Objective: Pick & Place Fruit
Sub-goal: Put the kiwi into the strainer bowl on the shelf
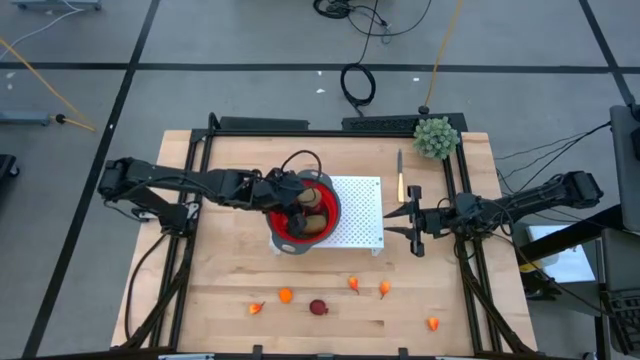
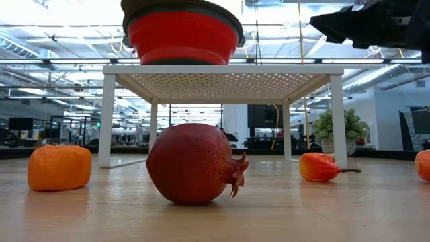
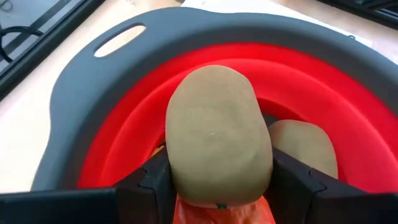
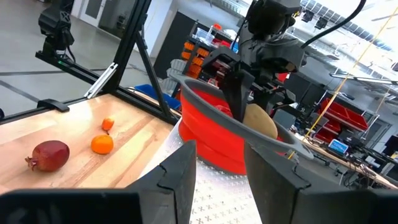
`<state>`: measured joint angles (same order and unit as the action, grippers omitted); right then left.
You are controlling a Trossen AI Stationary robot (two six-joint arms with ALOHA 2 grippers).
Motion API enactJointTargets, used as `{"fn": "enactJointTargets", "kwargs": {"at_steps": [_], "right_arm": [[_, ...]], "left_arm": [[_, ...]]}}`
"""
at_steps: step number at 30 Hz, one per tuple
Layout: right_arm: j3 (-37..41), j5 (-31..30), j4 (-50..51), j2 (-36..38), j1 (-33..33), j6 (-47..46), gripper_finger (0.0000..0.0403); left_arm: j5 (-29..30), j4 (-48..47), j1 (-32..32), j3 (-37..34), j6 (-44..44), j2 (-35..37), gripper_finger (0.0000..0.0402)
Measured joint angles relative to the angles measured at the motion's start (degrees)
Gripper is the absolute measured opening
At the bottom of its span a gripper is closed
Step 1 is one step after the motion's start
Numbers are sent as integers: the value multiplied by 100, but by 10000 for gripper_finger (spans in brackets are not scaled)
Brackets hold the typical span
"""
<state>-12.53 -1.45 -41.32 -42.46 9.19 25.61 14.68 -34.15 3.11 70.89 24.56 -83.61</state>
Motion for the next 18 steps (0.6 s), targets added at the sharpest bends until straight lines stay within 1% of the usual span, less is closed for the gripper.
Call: {"fn": "enactJointTargets", "kwargs": {"at_steps": [3, 5, 14, 18], "right_arm": [[0, 0, 0, 0, 0, -24, 130], [0, 0, 0, 0, 0, -65, 130], [0, 2, 0, 0, 0, -87, 130], [0, 0, 0, 0, 0, -89, 130]], "left_arm": [[-72, 28, 0, 0, 0, 0, 186], [-74, 43, 0, 0, -2, 0, 194], [-92, 83, 0, 0, -55, -1, 269], [-92, 85, -2, 0, -85, 98, 287]]}}
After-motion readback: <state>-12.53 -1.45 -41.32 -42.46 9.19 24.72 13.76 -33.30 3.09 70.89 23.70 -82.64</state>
